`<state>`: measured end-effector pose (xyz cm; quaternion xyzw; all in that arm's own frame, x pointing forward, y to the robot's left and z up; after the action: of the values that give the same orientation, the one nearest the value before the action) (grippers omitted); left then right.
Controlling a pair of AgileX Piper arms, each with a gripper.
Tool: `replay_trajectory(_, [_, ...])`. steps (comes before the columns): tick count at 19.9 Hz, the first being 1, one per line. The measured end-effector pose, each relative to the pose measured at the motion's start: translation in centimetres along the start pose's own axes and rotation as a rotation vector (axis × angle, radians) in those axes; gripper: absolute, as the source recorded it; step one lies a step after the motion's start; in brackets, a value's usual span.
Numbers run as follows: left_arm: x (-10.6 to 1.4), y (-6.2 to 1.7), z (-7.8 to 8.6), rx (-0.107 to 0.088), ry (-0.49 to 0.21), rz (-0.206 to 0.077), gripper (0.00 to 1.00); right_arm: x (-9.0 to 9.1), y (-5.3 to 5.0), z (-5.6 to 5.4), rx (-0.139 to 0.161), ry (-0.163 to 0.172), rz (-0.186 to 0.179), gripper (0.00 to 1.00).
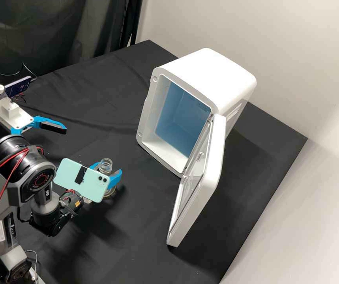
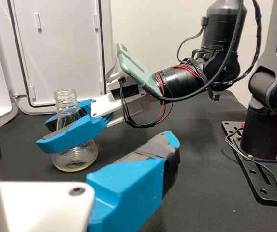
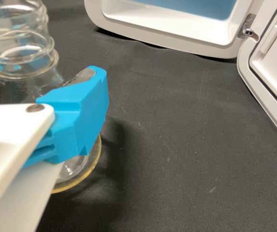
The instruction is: Place the flask in the incubator
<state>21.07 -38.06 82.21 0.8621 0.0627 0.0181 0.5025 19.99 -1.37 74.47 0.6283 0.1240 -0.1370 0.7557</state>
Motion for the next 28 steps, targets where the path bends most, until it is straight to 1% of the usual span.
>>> replay_trajectory(4, [0.0, 0.0, 0.0, 0.0, 0.0, 0.0, 1.0, 0.0, 0.1, -0.1, -0.001, 0.001, 0.002, 0.0])
replay_trajectory(5, [0.0, 0.0, 0.0, 0.0, 0.0, 0.0, 1.0, -0.1, 0.2, -0.1, -0.003, 0.001, 0.008, 0.0])
replay_trajectory(6, [0.0, 0.0, 0.0, 0.0, 0.0, 0.0, 1.0, -0.3, 0.6, -0.1, -0.007, 0.008, 0.021, 0.0])
replay_trajectory(8, [0.0, 0.0, 0.0, 0.0, 0.0, 0.0, 1.0, -0.7, 1.7, -0.2, -0.016, 0.02, 0.075, 0.0])
replay_trajectory(9, [0.0, 0.0, 0.0, 0.0, 0.0, 0.0, 1.0, -1.1, 2.4, 0.0, -0.012, 0.015, 0.114, 0.0])
replay_trajectory(10, [0.0, 0.0, 0.0, 0.0, 0.0, 0.0, 1.0, -1.4, 3.0, 0.1, 0.004, 0.008, 0.151, 0.0])
replay_trajectory(11, [0.0, 0.0, 0.0, 0.0, 0.0, 0.0, 1.0, -1.8, 3.5, 0.3, 0.025, 0.001, 0.178, 0.0])
replay_trajectory(12, [0.0, 0.0, 0.0, 0.0, 0.0, 0.0, 1.0, -2.4, 4.2, 0.5, 0.046, -0.002, 0.219, 0.0])
replay_trajectory(16, [0.0, 0.0, 0.0, 0.0, 0.0, 0.0, 1.0, -3.6, 5.7, 0.5, 0.078, 0.018, 0.298, 0.0])
replay_trajectory(17, [0.0, 0.0, 0.0, 0.0, 0.0, 0.0, 1.0, -3.8, 5.9, 0.5, 0.077, 0.021, 0.313, 0.0])
replay_trajectory(18, [0.0, 0.0, 0.0, 0.0, 0.0, 0.0, 1.0, -4.0, 6.1, 0.6, 0.085, 0.022, 0.324, 0.0])
replay_trajectory(20, [0.0, 0.0, 0.0, 0.0, 0.0, 0.0, 1.0, -4.2, 6.3, 0.6, 0.084, 0.024, 0.335, 0.0])
replay_trajectory(22, [0.0, 0.0, 0.0, 0.0, 0.0, 0.0, 1.0, -4.2, 6.3, 0.5, 0.078, 0.03, 0.33, 0.0])
replay_trajectory(28, [0.0, -0.01, 0.0, 0.0, -0.001, 0.0, 1.0, -4.2, 6.3, 0.5, 0.078, 0.03, 0.33, 0.0])
